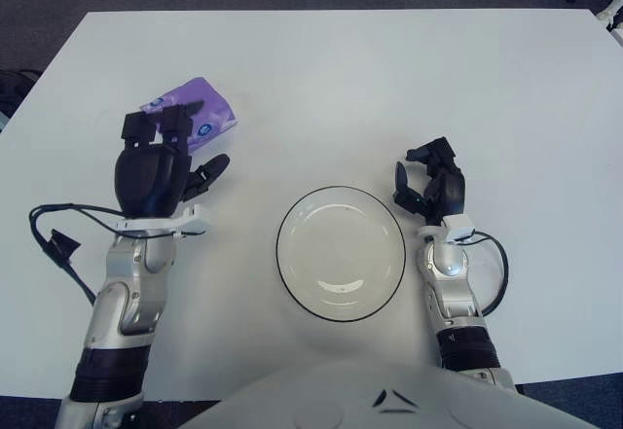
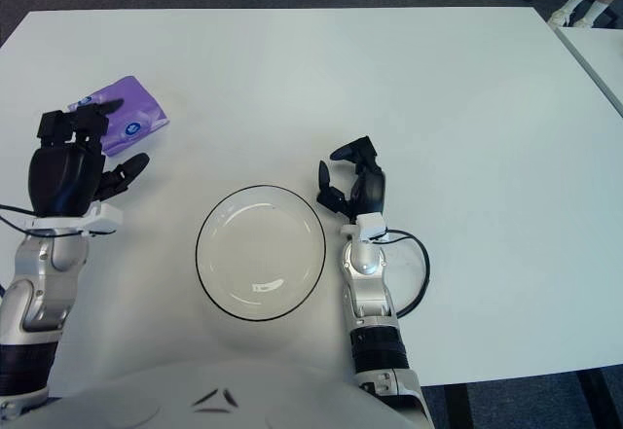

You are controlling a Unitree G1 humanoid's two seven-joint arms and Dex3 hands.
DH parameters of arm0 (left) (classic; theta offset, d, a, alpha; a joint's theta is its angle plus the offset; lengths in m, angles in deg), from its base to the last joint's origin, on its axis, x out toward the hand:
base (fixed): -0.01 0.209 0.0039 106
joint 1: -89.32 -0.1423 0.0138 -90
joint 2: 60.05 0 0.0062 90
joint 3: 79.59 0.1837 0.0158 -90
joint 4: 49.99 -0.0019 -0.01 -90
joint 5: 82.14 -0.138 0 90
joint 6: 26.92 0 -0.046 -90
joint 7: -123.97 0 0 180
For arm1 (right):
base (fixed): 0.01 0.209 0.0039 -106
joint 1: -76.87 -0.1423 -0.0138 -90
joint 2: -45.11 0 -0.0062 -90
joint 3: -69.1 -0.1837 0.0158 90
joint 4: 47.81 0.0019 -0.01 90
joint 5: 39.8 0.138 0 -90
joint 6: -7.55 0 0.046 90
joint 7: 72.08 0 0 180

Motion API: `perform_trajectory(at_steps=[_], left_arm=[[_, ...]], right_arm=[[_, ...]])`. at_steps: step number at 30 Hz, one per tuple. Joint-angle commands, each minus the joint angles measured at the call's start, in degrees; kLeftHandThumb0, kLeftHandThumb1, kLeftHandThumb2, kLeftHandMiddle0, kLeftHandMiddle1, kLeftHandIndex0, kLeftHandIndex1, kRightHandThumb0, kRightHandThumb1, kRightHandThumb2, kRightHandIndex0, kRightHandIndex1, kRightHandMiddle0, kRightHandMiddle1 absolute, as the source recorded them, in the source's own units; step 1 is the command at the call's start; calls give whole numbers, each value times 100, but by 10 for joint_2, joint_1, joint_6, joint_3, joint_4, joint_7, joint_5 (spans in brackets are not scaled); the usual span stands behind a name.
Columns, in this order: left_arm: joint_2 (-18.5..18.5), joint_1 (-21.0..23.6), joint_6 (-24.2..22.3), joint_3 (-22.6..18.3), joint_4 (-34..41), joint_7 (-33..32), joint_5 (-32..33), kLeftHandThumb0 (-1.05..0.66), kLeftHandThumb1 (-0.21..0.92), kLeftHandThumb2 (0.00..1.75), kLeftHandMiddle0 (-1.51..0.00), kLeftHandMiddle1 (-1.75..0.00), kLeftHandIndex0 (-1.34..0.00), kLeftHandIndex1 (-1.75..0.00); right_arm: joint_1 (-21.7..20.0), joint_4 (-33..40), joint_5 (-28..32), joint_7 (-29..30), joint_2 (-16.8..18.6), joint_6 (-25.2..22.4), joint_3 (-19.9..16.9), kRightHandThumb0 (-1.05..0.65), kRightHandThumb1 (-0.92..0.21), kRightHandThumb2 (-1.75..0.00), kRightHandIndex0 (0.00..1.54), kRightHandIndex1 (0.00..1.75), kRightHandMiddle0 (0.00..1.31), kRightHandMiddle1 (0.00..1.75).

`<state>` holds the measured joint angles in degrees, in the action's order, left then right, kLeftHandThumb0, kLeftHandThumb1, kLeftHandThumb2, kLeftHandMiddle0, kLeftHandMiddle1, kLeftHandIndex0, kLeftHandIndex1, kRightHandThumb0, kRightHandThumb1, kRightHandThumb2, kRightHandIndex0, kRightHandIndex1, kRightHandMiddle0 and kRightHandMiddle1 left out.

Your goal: Put the tissue paper into the plate.

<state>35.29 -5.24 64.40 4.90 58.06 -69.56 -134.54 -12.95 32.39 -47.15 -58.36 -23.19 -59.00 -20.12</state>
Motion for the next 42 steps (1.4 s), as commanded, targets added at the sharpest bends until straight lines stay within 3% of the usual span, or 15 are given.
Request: perform_trajectory(at_steps=[1, 10, 16, 28, 35, 42], left_arm=[[8, 12, -21, 8, 5, 11, -21, -105, 92, 56, 0, -4, 0, -3], [2, 76, -66, 26, 16, 69, -13, -105, 92, 49, 0, 0, 0, 0], [26, 151, -116, 27, -41, 133, -12, -105, 91, 34, 0, 0, 0, 0], [43, 208, -206, 69, -52, 222, -61, -105, 91, 25, 0, 0, 0, 0], [53, 288, -254, 97, -122, 292, -66, -105, 88, 23, 0, 0, 0, 0], [54, 333, -292, 117, -162, 338, -60, -105, 83, 21, 0, 0, 0, 0]], right_arm=[[37, -66, 7, -4, -1, -28, -6, -1, -49, -101, 57, 142, 39, 175], [33, -69, 13, -9, 3, -27, -8, -1, -51, -99, 57, 143, 36, 175], [29, -77, 13, -8, 2, -22, -8, -1, -51, -100, 57, 144, 36, 175], [23, -89, 14, -8, 0, -16, -11, -1, -49, -101, 57, 142, 39, 175], [20, -97, 18, -11, -2, -10, -12, -1, -49, -102, 57, 143, 39, 175], [20, -98, 19, -13, -3, -13, -13, -1, -48, -103, 57, 144, 39, 175]])
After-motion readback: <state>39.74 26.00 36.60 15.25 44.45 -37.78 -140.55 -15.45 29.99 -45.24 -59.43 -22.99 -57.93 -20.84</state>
